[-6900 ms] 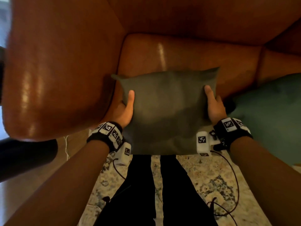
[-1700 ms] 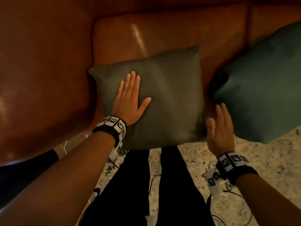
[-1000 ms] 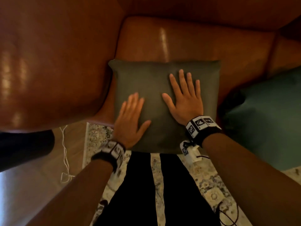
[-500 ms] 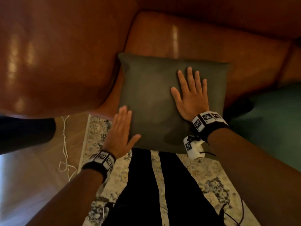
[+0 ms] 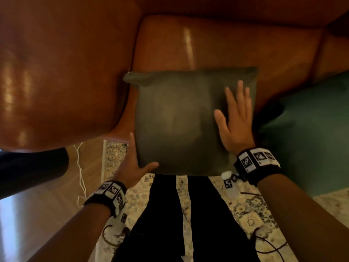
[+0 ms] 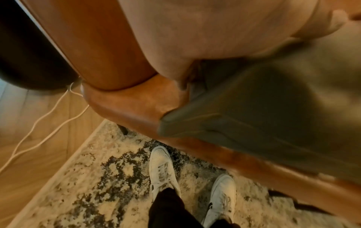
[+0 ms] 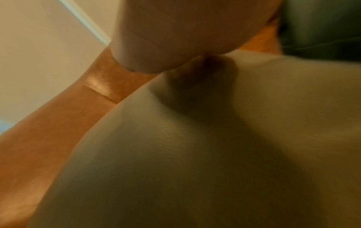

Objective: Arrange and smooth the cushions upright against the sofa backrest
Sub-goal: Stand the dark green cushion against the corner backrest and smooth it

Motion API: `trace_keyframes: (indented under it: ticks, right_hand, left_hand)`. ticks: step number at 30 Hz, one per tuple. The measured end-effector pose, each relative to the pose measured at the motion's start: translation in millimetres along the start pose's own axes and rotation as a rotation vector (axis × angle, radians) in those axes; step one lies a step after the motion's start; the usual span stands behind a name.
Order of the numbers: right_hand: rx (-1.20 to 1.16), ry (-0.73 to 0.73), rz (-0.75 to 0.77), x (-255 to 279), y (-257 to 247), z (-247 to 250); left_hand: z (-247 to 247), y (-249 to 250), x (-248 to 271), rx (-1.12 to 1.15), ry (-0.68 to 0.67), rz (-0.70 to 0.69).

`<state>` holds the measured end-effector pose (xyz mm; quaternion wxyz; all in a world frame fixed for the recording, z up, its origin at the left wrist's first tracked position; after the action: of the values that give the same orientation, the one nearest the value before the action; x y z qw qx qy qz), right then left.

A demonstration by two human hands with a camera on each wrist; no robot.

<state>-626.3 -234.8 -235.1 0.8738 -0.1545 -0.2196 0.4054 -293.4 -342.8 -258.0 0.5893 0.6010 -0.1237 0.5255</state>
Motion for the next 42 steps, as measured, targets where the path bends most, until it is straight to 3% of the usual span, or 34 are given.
trace_keyframes:
  ticks: [4,7,10,12,15,19,23,28,31,33,36,39,42]
  right_hand:
    - [-0.257,-0.028,-0.316,56,51,-10]
    - [-0.308,-0.1,-0.523,98,75,-24]
    - [-0.371,-0.374,-0.786,134,90,-42]
    - [-0.369,-0.535,-0.878,146,88,-42]
    - [-0.407,-0.47,-0.836,141,71,-12]
    - [-0.43,-0.29,-0.679,119,53,52]
    - [-0.658,-0.003,-0.505,94,34,123]
    - [-0.984,0.205,-0.399,42,8,187]
    - [-1.2,0.16,-0.34,3,3,179]
    - [-1.236,0.111,-0.347,-21,0,155]
    - [-1.155,-0.066,-0.342,-39,-4,104]
    - [-1.142,-0.221,-0.425,-37,-8,64]
    - [-1.135,-0.261,-0.489,-35,-14,49]
  left_hand:
    - [-2,-7,-14,0.135,-0.002,0.106]
    - [-7,-12,-10,0.23,-0.06,0.186]
    - [-8,-21,-1,0.233,-0.158,0.285]
    - [-9,-18,7,0.203,-0.243,0.321]
    - [-3,2,20,0.089,-0.325,0.275]
    - [36,45,38,-0.021,-0.292,0.151]
    - [91,103,58,-0.121,-0.033,-0.101]
    - [163,167,68,0.225,0.335,-0.337]
    - [181,188,45,0.402,0.472,-0.432]
    - [170,182,13,0.558,0.418,-0.378]
    - [138,157,-28,0.453,0.291,-0.249]
    - [128,122,-52,0.551,0.287,-0.189]
    - [121,108,-59,0.49,0.264,-0.195]
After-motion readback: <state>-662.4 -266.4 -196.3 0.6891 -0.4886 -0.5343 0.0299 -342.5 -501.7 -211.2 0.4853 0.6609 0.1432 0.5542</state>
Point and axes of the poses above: each hand's wrist, its own x-axis away from the middle knuckle, its own z-axis out of the back of the hand, y = z × x, the point moved 7 cm from there along -x, towards the middle knuckle, and after that the axes turned 10 degrees about x, right-handed, at the moved point
